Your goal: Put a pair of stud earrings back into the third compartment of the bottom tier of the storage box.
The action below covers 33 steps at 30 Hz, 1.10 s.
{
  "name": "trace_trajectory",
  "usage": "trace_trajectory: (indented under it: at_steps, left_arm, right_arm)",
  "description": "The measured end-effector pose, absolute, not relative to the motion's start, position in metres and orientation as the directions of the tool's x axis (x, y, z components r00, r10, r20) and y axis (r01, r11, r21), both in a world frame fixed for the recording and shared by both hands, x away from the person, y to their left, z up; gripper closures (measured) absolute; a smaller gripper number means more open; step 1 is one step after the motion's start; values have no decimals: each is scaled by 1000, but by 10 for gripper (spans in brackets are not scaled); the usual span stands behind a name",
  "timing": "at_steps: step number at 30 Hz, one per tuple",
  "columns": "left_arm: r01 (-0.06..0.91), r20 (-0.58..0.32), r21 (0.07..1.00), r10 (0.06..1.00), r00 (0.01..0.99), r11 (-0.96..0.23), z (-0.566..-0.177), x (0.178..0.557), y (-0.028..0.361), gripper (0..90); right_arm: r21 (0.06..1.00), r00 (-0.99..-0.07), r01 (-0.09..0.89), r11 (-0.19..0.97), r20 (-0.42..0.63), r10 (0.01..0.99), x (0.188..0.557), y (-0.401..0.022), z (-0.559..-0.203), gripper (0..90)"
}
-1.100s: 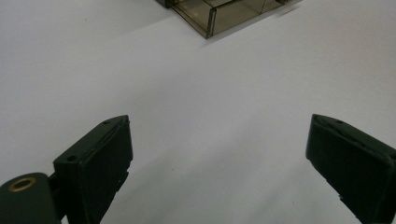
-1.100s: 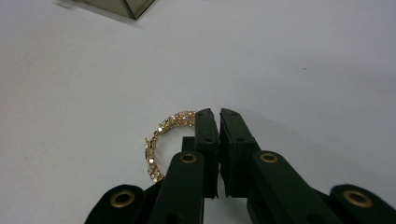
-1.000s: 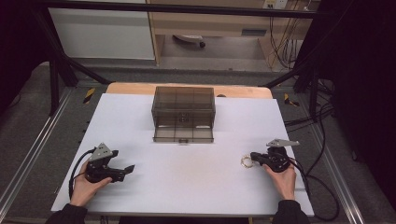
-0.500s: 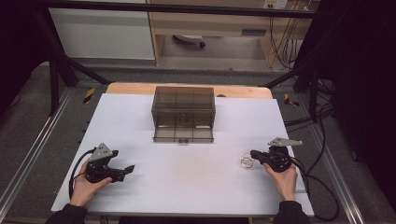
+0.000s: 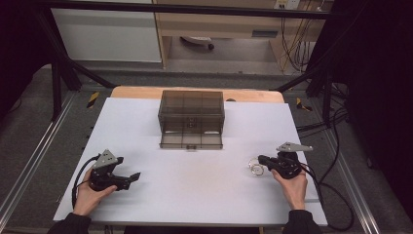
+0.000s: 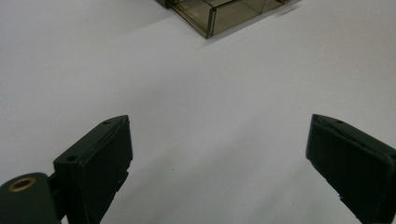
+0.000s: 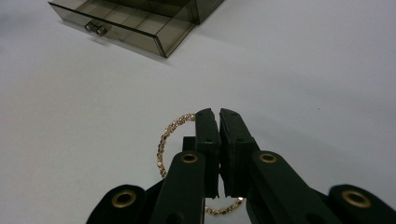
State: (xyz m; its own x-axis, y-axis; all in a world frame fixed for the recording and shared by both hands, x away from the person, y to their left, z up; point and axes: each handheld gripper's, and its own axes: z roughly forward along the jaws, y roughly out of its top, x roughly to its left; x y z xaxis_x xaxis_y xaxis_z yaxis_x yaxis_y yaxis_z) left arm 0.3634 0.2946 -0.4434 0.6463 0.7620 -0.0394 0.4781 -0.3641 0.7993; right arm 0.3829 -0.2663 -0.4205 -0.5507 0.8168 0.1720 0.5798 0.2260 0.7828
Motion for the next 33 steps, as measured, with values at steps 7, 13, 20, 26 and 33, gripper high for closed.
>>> trace_trajectory:
  at_steps: [7,13,20,26,33]
  left_arm:
    - [478,-37,799,763,645,-365,-444,363,294,69]
    - [478,-38,799,763,645,-364,-444,363,294,69]
    - [479,-39,799,764,644,-364,-444,363,295,69]
    - [481,-40,799,765,643,-362,-444,363,295,69]
    - [479,-39,799,764,644,-363,-444,363,294,69]
  right_arm:
    - [788,-562,569,233,167,810,384,-255,-414,872]
    - [791,-572,561,242,160,804,386,-245,-411,872]
    - [796,-580,552,250,152,800,394,-227,-404,872]
    - [797,-585,546,257,144,798,401,-212,-399,872]
    - [801,-588,540,260,138,797,408,-196,-396,872]
